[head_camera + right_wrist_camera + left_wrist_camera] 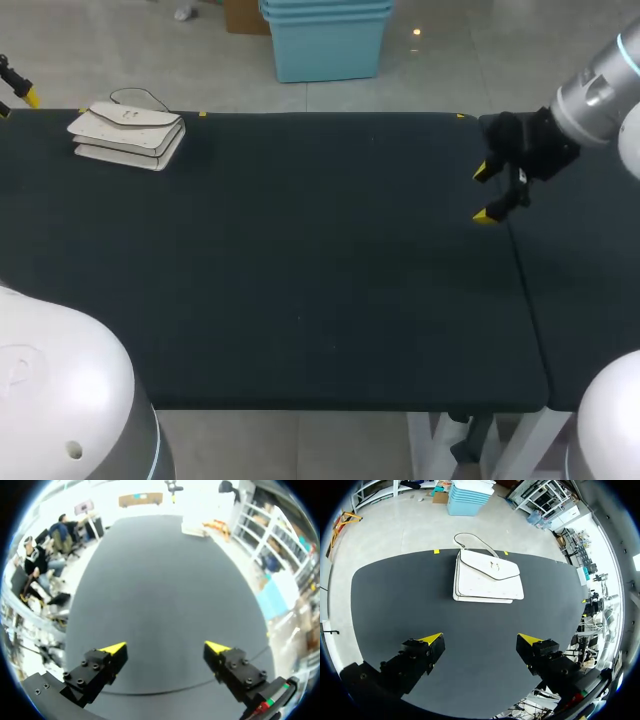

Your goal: Pick up the bag, open it, inspect its contents, close it, and place it on the opposite side

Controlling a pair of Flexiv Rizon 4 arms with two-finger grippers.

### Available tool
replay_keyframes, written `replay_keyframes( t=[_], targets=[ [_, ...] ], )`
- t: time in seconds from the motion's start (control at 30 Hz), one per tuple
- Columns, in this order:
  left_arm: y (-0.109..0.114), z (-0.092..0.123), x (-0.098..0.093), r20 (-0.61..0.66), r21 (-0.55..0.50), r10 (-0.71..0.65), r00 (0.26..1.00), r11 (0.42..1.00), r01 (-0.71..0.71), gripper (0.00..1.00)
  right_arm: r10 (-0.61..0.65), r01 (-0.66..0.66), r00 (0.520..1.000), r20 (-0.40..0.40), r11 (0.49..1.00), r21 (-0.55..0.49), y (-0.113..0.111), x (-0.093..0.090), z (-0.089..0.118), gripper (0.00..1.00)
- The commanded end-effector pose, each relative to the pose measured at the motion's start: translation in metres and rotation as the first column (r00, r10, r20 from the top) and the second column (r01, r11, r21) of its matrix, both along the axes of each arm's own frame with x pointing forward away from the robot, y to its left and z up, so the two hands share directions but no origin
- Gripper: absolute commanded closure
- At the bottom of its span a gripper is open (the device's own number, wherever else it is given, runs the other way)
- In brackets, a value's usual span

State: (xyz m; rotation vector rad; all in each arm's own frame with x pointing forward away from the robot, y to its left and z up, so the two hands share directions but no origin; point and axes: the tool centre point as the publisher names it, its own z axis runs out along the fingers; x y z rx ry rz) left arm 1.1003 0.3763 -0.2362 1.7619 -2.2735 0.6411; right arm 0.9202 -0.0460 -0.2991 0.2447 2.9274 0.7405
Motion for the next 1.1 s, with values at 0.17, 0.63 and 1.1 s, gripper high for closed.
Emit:
replay_keyframes(
  t=[0.17,0.63,1.1],
  targets=[
    [0.007,-0.007,0.019,-0.023,-0.226,-0.05,0.998,0.973,0.043,0.0,-0.001,0.001,1.0,-0.001,1.0,-0.001,0.001,0.001,0.0,0.0],
    [0.022,-0.039,0.083,-0.009,-0.413,-0.058,0.998,0.909,0.049,0.0,-0.001,0.001,1.0,-0.001,1.0,-0.001,0.001,0.001,0.0,0.0],
    [-0.002,-0.069,0.097,-0.034,-0.514,-0.107,0.994,0.855,0.074,0.0,-0.001,0.001,1.0,-0.001,1.0,-0.001,0.001,0.001,0.0,0.0]
  ],
)
